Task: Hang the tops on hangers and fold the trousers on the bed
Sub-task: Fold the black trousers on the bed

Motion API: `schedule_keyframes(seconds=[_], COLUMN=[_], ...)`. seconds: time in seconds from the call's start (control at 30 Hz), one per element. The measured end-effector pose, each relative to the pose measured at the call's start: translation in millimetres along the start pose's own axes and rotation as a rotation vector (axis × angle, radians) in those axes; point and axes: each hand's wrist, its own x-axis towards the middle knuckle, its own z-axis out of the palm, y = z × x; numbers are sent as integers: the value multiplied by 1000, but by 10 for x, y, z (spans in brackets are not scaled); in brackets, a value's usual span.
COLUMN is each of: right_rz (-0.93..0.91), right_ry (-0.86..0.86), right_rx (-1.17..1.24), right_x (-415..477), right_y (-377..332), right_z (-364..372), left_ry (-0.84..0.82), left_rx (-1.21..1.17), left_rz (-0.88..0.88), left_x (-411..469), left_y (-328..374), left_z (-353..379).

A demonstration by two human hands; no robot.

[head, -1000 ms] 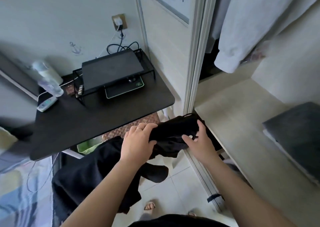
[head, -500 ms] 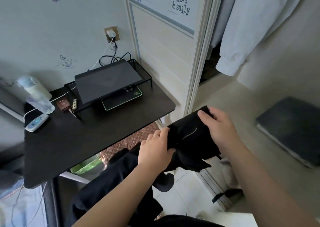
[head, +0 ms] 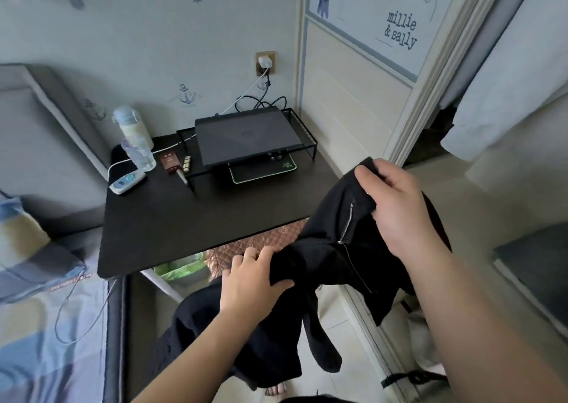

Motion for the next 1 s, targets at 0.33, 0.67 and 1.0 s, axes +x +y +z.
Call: schedule_keyframes(seconds=[0.33, 0.67, 1.0], right_rz=[107, 18, -343], right_ry=[-131, -233, -601], right_rx=[-289, -674, -614], right_x=[-211, -559, -877], right_y=[484, 924, 565], right_z=[75, 49, 495], left_ry=[254, 635, 1074], left_rx=[-266, -566, -1188], left_rz=[79, -209, -290], left_x=[-183, -546, -1024], left_y=[-138, 175, 145], left_z=[143, -110, -1204])
